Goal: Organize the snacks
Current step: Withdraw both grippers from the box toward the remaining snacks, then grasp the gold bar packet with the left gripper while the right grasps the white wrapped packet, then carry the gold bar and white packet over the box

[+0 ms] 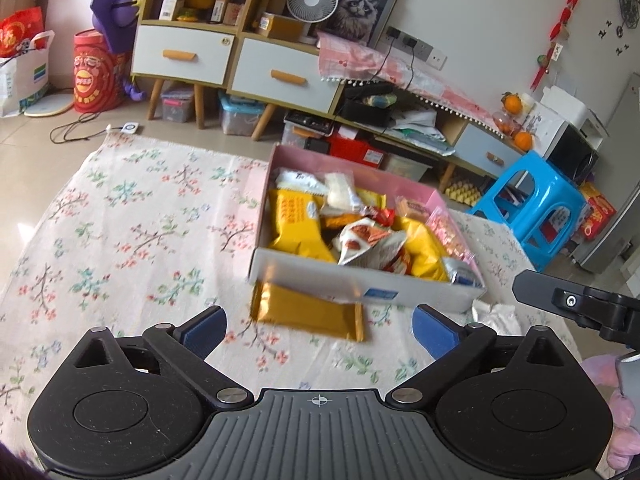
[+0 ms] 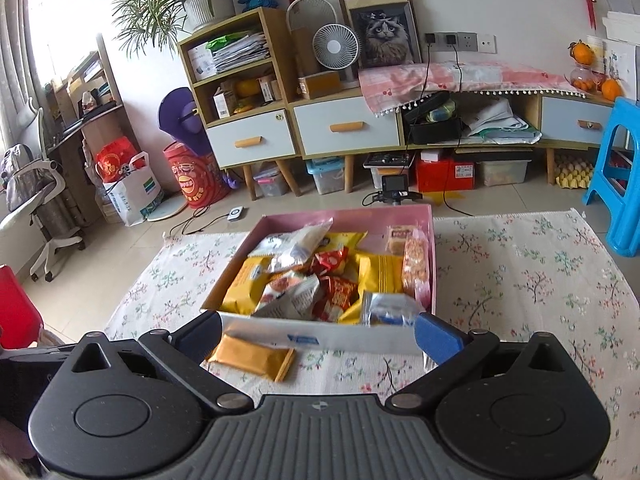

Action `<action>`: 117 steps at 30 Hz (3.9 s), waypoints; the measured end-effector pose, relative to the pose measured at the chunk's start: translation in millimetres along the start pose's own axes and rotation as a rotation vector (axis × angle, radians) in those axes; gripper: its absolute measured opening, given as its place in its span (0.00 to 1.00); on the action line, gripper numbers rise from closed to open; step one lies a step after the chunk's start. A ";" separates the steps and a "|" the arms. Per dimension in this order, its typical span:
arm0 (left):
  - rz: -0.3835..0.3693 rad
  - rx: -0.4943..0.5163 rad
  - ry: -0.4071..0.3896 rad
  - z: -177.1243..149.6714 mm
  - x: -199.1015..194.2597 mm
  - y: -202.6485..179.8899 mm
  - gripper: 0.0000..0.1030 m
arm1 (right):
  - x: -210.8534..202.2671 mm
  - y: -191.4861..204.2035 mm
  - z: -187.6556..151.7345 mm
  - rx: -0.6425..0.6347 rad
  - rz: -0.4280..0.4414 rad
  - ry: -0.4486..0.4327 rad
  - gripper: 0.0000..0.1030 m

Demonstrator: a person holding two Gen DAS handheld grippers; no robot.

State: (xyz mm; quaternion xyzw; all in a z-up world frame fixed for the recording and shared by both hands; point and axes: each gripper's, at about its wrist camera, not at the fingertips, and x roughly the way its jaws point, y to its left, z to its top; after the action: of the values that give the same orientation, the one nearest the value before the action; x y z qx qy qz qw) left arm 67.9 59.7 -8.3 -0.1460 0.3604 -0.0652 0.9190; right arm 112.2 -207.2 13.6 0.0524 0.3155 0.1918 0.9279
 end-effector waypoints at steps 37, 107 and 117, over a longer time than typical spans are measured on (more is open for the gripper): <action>0.028 0.226 -0.008 -37.0 51.9 31.3 0.98 | 6.3 -26.9 -93.2 -0.244 -0.108 0.041 0.90; -0.070 0.452 0.033 -49.8 81.6 -67.9 0.28 | 58.1 -86.2 -51.4 -0.271 -0.065 0.065 0.56; -0.063 0.404 0.056 -53.3 72.9 -67.4 0.25 | 45.6 -69.5 -56.5 -0.300 -0.017 0.061 0.52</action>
State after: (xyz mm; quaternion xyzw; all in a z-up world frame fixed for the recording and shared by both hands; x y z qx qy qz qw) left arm 83.9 -32.4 -71.1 0.0319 0.3606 -0.1686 0.9168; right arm 133.6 -254.7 -72.3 -0.0954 0.3117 0.2304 0.9169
